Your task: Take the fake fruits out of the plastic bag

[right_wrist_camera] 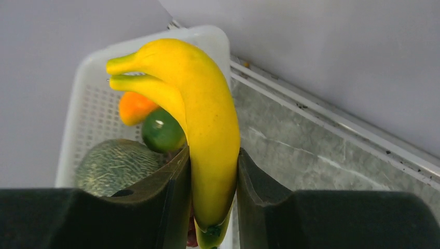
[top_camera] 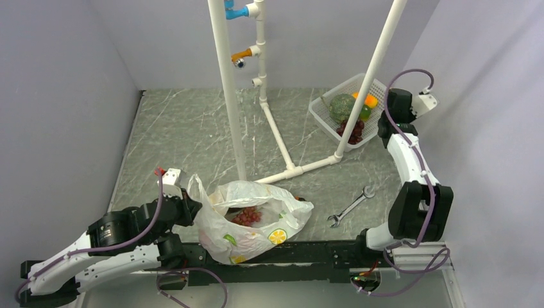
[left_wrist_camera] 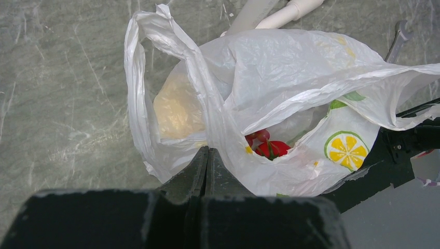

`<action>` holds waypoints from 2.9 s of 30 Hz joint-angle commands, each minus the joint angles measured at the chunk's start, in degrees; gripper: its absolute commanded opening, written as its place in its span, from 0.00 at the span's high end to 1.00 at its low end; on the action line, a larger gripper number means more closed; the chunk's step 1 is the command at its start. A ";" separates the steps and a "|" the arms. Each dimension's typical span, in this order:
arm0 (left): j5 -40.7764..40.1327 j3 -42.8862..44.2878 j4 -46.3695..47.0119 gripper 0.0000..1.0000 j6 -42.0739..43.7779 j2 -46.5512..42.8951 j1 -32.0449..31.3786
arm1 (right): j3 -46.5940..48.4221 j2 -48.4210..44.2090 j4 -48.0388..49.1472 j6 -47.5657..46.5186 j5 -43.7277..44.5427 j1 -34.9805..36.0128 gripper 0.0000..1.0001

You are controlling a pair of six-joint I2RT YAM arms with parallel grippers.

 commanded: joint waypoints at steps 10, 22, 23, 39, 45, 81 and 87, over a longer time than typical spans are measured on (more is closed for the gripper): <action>-1.07 0.50 -0.38 1.00 -0.60 1.01 -0.95 | 5.31 10.31 -1.90 5.64 -17.47 -4.26 0.94; -1.53 0.37 -0.44 1.00 -1.00 -0.33 -1.74 | 12.92 17.87 -2.37 2.11 -15.18 -4.22 0.63; -1.54 0.44 -0.53 1.00 -1.12 -0.33 -1.81 | 13.89 18.52 -2.73 1.14 -15.21 -4.23 0.52; -1.77 0.64 -0.82 1.00 -1.34 0.68 -2.37 | 2.63 -1.76 -16.65 10.95 1.92 4.86 0.22; -1.32 0.32 -0.17 1.00 -0.69 -0.42 -2.88 | -5.96 -14.31 -18.82 13.60 9.72 11.66 0.34; -4.04 1.72 -4.13 1.00 -4.64 5.76 -7.41 | -14.88 -20.55 1.17 -18.09 -35.71 81.64 0.44; -4.57 1.33 -3.69 1.00 -4.42 4.38 -8.49 | -19.12 -13.47 2.77 -19.42 -24.37 86.21 0.50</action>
